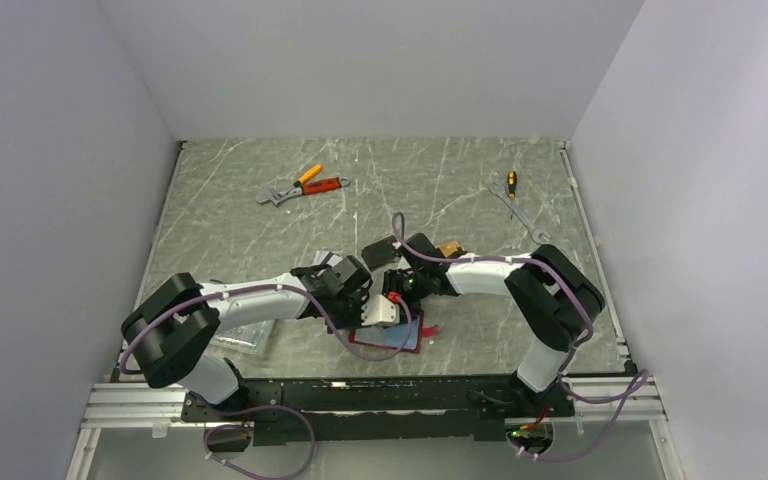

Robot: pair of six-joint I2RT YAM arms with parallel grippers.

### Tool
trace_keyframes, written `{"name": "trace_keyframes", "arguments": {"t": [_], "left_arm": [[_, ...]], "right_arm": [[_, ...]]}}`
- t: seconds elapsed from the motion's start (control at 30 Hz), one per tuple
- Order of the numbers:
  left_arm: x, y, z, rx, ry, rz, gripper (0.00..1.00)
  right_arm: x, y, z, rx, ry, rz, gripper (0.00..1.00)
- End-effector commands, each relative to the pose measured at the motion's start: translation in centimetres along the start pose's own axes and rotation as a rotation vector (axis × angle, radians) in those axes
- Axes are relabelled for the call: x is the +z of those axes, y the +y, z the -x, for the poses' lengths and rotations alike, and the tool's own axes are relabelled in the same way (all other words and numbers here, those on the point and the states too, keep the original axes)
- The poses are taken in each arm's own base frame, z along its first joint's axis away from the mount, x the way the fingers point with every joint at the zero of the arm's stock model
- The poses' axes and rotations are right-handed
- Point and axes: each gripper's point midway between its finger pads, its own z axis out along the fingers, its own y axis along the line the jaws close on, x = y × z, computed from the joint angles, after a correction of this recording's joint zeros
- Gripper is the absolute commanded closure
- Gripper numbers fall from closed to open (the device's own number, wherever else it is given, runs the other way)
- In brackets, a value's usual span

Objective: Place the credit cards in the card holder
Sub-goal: Insert the credit card into the card holder.

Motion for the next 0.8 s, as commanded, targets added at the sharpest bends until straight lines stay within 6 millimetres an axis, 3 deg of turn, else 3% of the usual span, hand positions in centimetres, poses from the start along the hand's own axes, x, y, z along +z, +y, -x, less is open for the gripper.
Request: {"name": "trace_keyframes", "arguments": {"t": [0.0, 0.13, 0.2, 0.33, 0.47, 0.77], "left_arm": [[-0.1, -2.3, -0.2, -0.024, -0.019, -0.083, 1.00], [-0.2, -2.0, -0.3, -0.027, -0.021, -0.074, 1.00], [-0.2, -2.0, -0.3, -0.028, -0.023, -0.076, 1.00], [-0.5, -1.6, 0.0, -0.025, -0.033, -0.057, 1.00], [-1.2, -0.8, 0.2, -0.041, -0.054, -0.035, 1.00], [-2.0, 0.0, 1.4, -0.030, -0.115, -0.043, 1.00]], "right_arm": [[-1.8, -0.4, 0.5, -0.021, -0.010, 0.000, 0.59], [-3.7, -0.8, 1.2, -0.021, -0.045, -0.005, 0.56], [-4.1, -0.7, 1.1, -0.020, -0.052, 0.002, 0.64], [-3.9, -0.7, 0.9, -0.007, -0.049, 0.018, 0.90], [-3.5, -0.8, 0.8, -0.017, -0.050, -0.011, 0.99], [-0.5, -2.0, -0.7, -0.005, 0.011, -0.102, 1.00]]}}
